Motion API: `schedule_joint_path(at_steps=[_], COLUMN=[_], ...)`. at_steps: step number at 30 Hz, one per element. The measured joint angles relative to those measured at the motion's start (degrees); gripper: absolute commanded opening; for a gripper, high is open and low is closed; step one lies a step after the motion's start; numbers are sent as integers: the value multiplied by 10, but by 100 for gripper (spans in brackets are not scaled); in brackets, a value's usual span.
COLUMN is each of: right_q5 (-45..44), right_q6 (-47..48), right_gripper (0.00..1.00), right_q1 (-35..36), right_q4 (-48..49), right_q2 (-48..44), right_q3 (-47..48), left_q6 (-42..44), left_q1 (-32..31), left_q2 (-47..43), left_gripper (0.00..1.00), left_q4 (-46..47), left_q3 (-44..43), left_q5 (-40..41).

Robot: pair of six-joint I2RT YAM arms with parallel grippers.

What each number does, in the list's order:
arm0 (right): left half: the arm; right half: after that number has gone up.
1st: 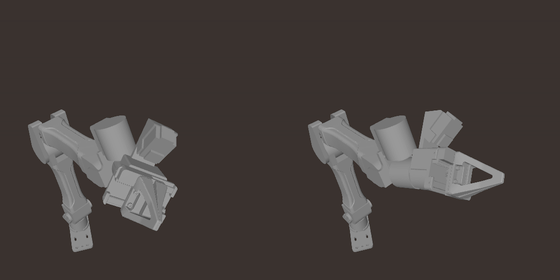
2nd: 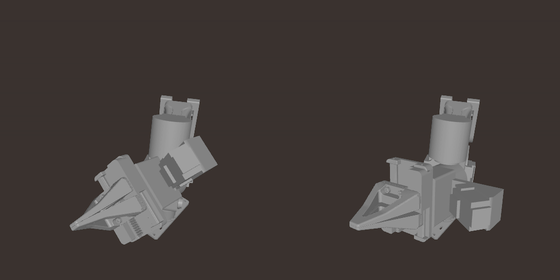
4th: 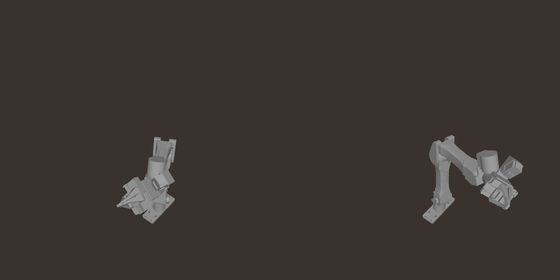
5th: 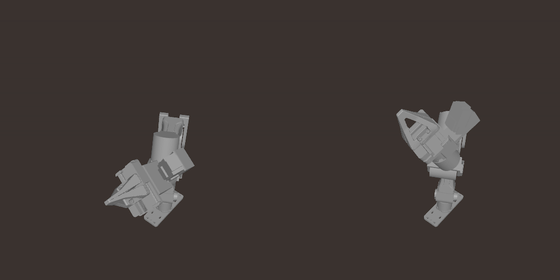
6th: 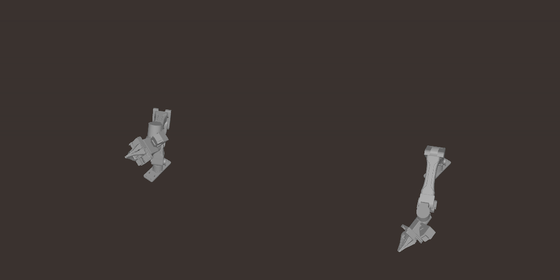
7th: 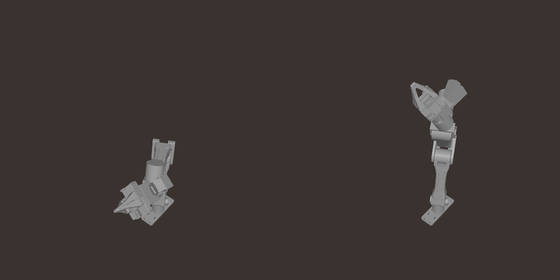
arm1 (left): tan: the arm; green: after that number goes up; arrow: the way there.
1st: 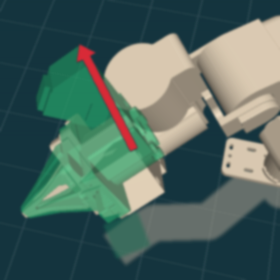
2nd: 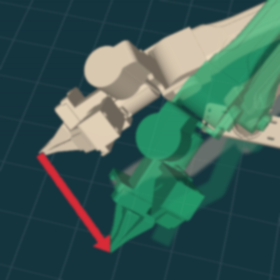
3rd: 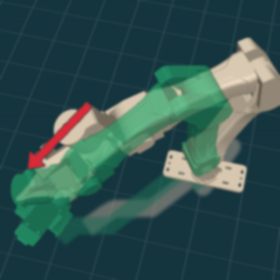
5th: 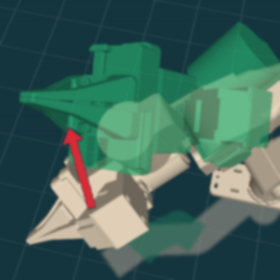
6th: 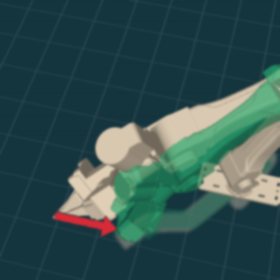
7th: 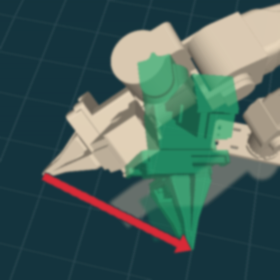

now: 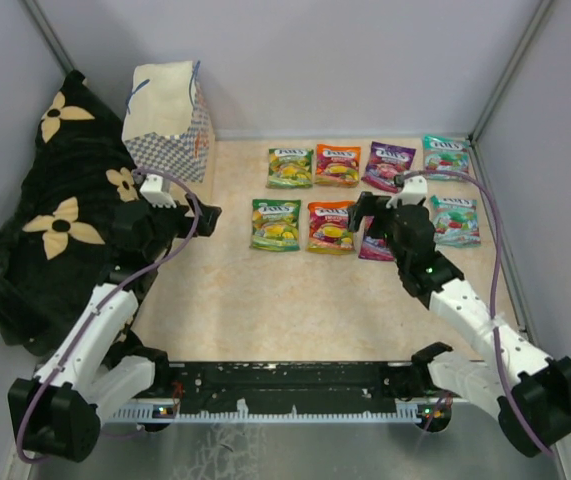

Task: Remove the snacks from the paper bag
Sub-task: Reset both arms

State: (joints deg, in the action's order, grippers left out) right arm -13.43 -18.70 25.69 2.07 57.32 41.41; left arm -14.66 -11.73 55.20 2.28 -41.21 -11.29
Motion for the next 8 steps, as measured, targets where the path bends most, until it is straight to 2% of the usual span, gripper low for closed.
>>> schedule_joint_path(at_steps=[8], right_q5=[-18], right_q6=[-17], right_gripper=[99], right_q1=[0], right_q4=[1], right_q2=[-76], right_q3=[-92], left_q6=[0], left_q1=[0], left_q2=[-23], left_gripper=[100], left_q4=[85], left_q3=[41], left_q5=[17])
